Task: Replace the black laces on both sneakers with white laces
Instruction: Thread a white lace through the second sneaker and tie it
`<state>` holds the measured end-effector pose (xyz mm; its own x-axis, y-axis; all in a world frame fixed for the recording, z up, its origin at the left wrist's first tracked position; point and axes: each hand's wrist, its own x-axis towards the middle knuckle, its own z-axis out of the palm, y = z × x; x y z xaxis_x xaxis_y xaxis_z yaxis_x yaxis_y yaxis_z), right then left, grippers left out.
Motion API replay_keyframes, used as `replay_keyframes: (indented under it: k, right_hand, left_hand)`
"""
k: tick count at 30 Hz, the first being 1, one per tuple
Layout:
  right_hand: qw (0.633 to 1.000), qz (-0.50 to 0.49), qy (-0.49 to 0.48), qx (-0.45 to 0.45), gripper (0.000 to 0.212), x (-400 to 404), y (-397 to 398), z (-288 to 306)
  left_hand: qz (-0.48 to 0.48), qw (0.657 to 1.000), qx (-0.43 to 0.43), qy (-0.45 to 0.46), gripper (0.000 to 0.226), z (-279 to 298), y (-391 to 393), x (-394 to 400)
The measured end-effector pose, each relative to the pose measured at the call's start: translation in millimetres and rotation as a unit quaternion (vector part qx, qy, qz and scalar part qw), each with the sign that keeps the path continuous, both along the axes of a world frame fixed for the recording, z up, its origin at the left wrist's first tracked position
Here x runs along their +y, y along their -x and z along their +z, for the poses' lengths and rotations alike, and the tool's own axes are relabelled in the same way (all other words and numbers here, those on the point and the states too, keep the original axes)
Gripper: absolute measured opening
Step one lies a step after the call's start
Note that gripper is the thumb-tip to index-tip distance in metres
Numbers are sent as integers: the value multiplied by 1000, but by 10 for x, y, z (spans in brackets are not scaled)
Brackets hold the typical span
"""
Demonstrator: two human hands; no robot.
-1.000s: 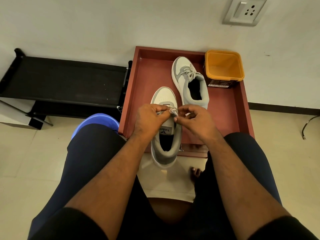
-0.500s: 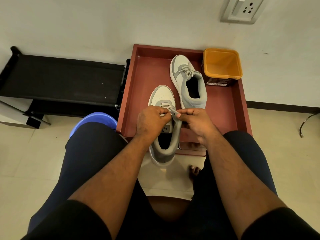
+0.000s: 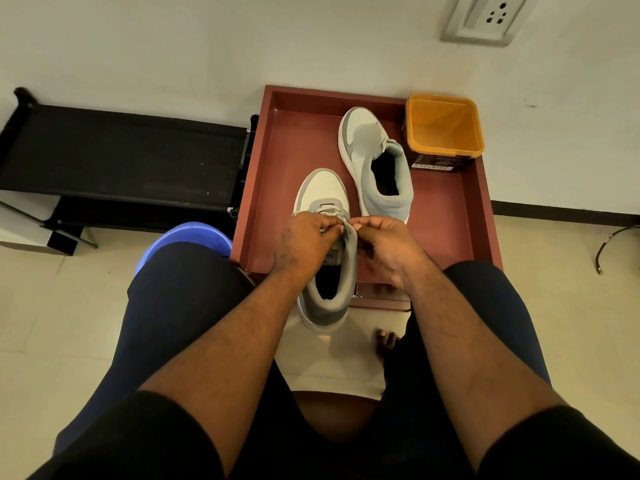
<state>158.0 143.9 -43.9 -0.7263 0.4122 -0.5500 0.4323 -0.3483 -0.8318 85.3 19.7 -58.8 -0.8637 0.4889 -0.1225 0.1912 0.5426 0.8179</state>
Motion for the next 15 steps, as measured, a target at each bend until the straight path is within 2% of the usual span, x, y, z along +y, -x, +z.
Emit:
replay_keyframes:
  k: [3, 8, 9, 10, 12, 13, 14, 15]
  right_hand:
    - [999, -5, -47, 1, 10, -47, 27, -18]
    - [994, -36, -98, 22, 18, -96, 55, 3]
    - [995, -72, -54, 49, 19, -98, 65, 57]
    - [988, -120, 35, 93, 20, -87, 63, 145]
    - [923, -203, 253, 206, 21, -13, 3, 335]
    - [888, -224, 311, 254, 21, 46, -50, 412]
    - [870, -230, 332, 284, 22, 104, -103, 476]
    - [872, -226, 321, 292, 21, 159, -147, 512]
  left_hand:
    - [-10, 997, 63, 41, 20, 1, 4, -2]
    - [-41, 986, 144, 79, 42, 1, 17, -17]
    - [-38, 983, 158, 83, 40, -5, 20, -25]
    - [-32, 982, 167, 88, 36, -2, 21, -30]
    - [-23, 979, 175, 105, 33, 15, 18, -36]
    - [-24, 977, 179, 116, 32, 23, 15, -37]
    - [-27, 974, 184, 126, 32, 36, 16, -38]
    - [-31, 973, 188, 132, 31, 45, 17, -39]
